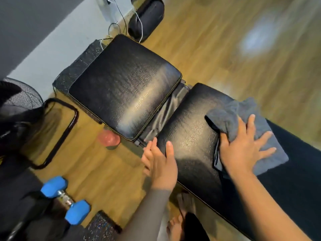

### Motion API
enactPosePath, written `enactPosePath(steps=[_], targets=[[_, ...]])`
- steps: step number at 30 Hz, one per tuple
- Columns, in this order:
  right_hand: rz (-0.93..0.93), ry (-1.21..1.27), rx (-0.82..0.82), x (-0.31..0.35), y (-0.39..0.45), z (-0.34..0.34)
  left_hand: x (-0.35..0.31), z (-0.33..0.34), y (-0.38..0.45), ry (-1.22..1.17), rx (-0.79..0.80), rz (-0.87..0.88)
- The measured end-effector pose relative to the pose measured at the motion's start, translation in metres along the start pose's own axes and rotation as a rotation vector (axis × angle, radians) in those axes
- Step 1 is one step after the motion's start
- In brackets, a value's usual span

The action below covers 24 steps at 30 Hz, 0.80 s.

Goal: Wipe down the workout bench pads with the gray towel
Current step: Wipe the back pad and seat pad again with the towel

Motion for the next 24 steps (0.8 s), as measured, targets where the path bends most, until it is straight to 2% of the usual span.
enactPosePath(steps=[2, 5, 10, 12, 16, 21, 24], targets=[[-0.048, -0.013, 0.036, 0.027, 0.001, 0.012, 0.002, -0.016, 0.013, -0.171, -0.089, -0.110], [-0.084, -0.046, 0.066, 0.062, 0.003, 0.028, 0.008, -0.048, 0.050, -0.384, -0.320, -0.321], [-0.183, -0.060, 0.140, 0.115, 0.008, 0.057, -0.003, -0.100, 0.143, -0.632, -0.476, -0.478], [-0.147, -0.002, 0.137, 0.134, 0.009, 0.067, -0.009, -0.118, 0.181, -0.669, -0.516, -0.548], [-0.136, 0.147, 0.108, 0.177, 0.017, 0.088, -0.023, -0.134, 0.218, -0.633, -0.463, -0.696], [-0.211, 0.230, 0.195, 0.238, 0.019, 0.125, -0.026, -0.127, 0.210, -0.460, -0.491, -0.707], [-0.358, 0.142, 0.213, 0.264, 0.026, 0.136, -0.023, -0.123, 0.215, -0.452, -0.485, -0.673]])
Point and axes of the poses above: each hand's wrist, its own y-axis towards the middle knuckle, its own z-axis out of the palm, x = y × z, the point moved 3 cm from there along y, towards the middle knuckle, and after that the axes turned 13 degrees about y, right-handed, at the moved point
